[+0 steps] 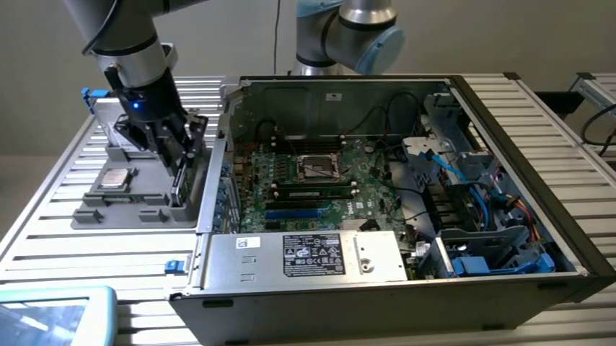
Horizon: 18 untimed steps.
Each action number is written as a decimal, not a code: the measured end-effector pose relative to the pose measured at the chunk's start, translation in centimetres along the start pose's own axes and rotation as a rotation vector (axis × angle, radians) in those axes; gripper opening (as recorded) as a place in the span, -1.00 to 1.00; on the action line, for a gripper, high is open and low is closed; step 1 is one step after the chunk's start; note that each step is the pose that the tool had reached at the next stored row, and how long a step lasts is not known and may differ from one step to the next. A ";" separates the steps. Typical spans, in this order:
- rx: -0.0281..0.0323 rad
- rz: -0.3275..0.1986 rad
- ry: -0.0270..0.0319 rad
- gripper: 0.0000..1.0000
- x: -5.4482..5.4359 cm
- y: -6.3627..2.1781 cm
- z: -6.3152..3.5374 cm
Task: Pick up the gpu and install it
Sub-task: 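Pick up the gpu and move the gpu toward the slot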
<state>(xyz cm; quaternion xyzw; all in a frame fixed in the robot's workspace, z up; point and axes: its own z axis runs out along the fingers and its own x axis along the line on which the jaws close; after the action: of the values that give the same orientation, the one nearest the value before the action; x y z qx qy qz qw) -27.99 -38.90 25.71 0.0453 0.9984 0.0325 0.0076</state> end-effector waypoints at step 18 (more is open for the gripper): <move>-0.0659 0.001 -0.0013 -0.11 0.0 -1.04 1.33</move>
<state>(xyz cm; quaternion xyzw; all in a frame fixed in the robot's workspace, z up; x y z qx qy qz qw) -28.03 -39.85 24.31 0.0453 0.9968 0.0654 0.0097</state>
